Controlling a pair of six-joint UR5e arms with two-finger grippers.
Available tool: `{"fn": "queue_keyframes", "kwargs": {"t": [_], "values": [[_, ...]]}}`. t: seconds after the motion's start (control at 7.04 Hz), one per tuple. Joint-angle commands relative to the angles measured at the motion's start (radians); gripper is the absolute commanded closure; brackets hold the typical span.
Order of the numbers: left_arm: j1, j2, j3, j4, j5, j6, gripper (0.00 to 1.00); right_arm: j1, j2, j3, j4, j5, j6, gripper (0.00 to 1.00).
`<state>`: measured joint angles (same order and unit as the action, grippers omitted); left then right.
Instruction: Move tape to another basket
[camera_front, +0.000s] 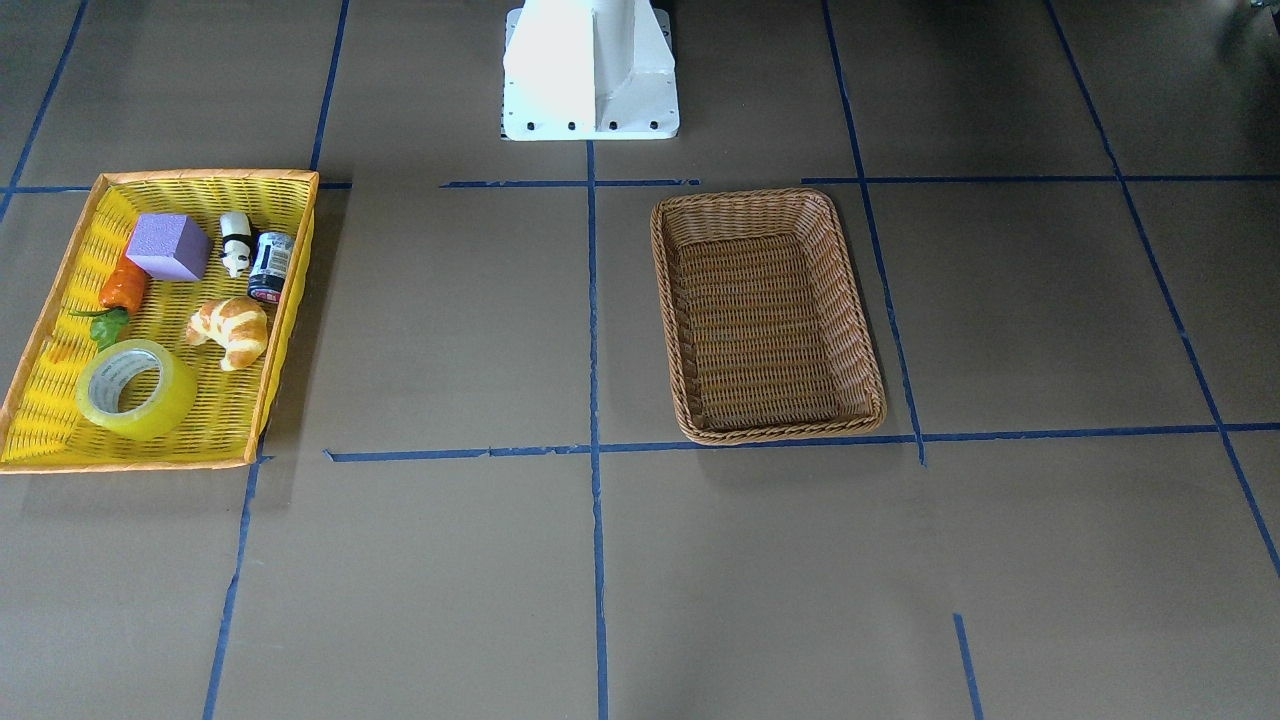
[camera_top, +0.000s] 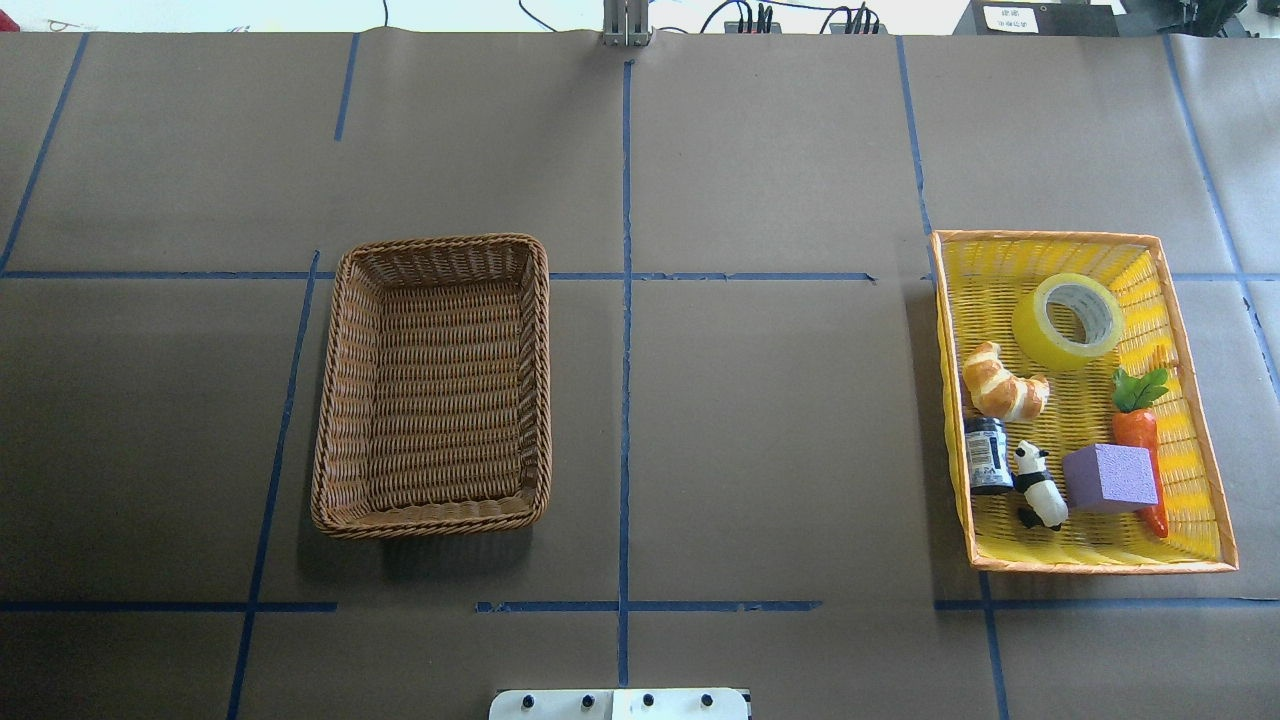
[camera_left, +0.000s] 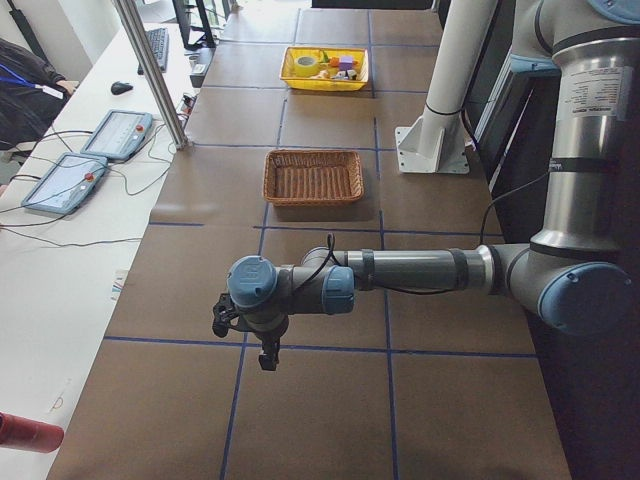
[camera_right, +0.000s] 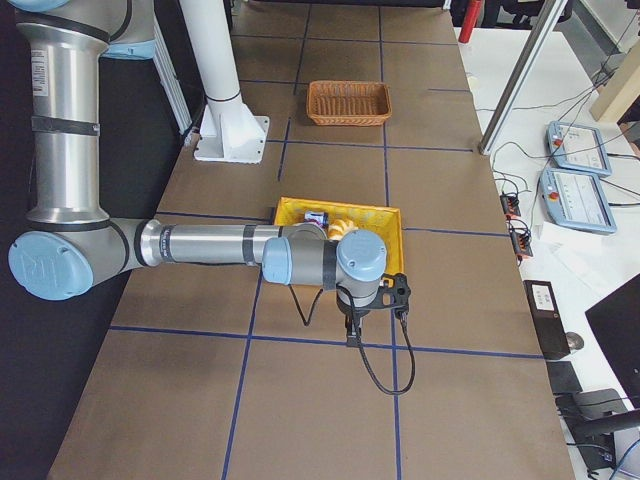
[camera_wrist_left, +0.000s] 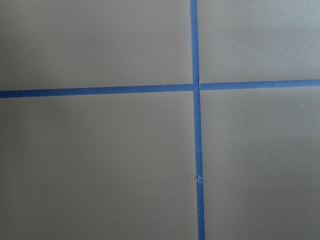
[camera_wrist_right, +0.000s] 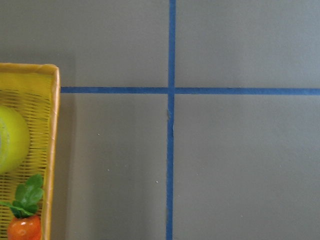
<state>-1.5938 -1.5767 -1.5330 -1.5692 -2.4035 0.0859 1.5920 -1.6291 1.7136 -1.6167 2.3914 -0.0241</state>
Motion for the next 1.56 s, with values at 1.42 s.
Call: {"fn": "queue_keyframes", "kwargs": {"t": [1.42], "values": [[0.0,0.01,-0.006,-0.002,-0.002,0.008,0.0,-0.431,0.11,-0.07,0.42,-0.083,0.671,0.0]]}}
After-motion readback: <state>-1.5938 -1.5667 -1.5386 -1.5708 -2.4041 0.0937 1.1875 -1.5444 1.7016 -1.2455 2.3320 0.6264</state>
